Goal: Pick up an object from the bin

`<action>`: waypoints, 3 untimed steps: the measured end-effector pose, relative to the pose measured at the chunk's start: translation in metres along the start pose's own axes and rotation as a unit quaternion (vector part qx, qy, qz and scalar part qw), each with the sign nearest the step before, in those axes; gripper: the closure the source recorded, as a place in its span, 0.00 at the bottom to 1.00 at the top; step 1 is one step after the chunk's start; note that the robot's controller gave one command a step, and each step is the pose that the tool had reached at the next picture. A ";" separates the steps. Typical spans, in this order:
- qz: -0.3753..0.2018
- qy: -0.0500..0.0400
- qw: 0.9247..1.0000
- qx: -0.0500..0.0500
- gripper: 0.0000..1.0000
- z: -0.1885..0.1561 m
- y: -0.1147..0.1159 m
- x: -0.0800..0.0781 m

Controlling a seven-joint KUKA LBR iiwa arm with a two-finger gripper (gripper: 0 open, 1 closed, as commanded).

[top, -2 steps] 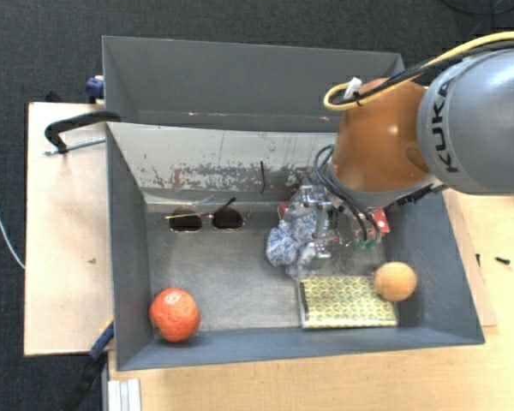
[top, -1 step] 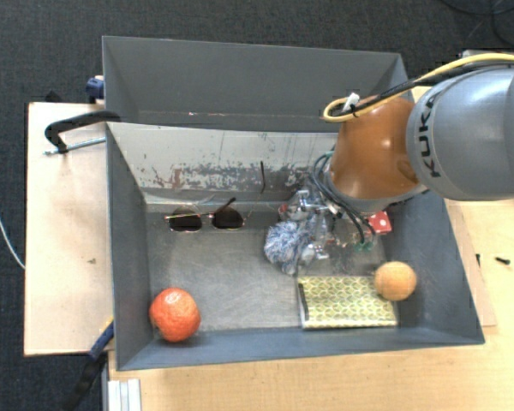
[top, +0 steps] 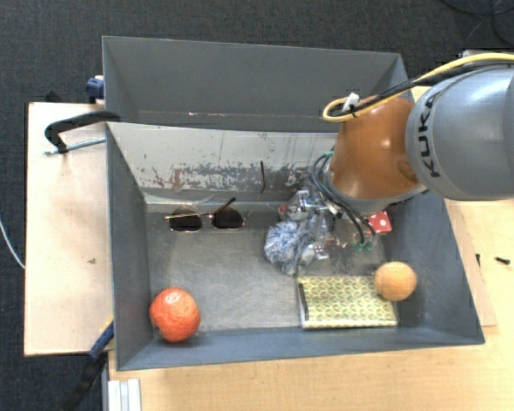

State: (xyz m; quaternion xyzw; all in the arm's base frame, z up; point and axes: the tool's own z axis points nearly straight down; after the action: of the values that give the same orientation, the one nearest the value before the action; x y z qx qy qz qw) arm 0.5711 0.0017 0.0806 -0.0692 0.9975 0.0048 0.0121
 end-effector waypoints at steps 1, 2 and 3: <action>-0.001 0.007 1.000 0.002 0.00 -0.004 0.003 -0.005; 0.025 0.001 1.000 -0.003 1.00 -0.001 -0.017 -0.016; 0.025 0.001 1.000 -0.003 1.00 -0.001 -0.017 -0.016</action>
Offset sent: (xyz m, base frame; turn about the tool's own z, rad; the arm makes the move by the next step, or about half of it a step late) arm 0.0100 -0.0258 -0.0106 0.0560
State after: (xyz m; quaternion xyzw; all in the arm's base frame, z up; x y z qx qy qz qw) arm 0.5892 -0.0130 0.0822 -0.0445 0.9989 0.0078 0.0106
